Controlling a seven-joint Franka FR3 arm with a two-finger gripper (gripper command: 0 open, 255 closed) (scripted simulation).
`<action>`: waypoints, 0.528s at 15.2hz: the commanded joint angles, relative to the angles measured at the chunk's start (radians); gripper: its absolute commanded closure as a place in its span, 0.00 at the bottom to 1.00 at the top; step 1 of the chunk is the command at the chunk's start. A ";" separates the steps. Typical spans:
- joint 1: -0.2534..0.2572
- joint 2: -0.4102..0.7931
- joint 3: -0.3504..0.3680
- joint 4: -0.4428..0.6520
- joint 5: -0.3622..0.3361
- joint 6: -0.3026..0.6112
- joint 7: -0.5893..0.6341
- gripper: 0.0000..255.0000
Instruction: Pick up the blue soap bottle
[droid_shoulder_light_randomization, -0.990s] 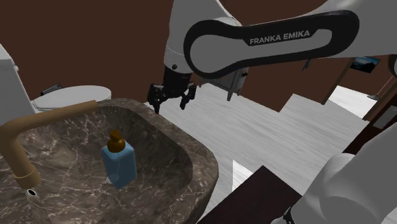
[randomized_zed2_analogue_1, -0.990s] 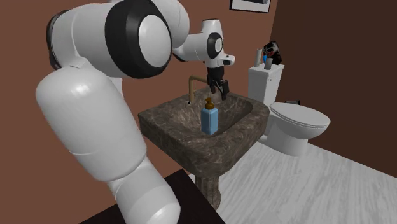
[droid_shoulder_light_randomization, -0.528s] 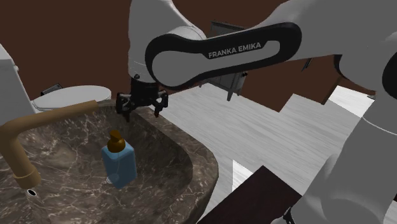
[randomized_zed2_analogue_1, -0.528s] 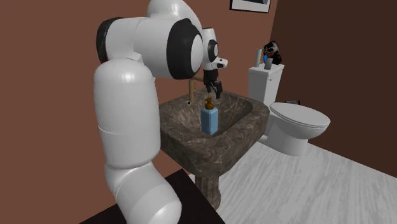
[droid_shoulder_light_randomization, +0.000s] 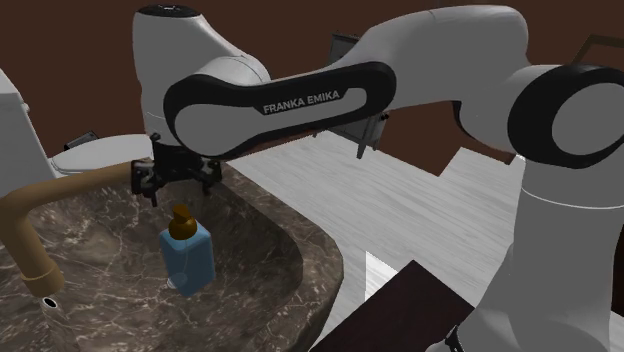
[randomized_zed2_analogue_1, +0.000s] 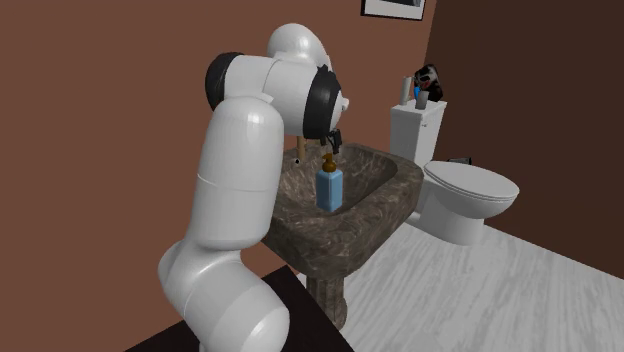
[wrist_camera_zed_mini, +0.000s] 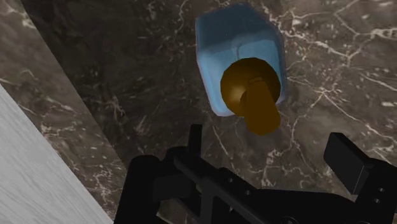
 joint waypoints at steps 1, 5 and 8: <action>0.008 0.022 -0.004 0.004 -0.012 0.015 0.011 0.00; 0.008 0.036 -0.010 -0.030 -0.025 0.061 0.024 0.00; 0.009 0.042 -0.012 -0.042 -0.030 0.078 0.029 0.00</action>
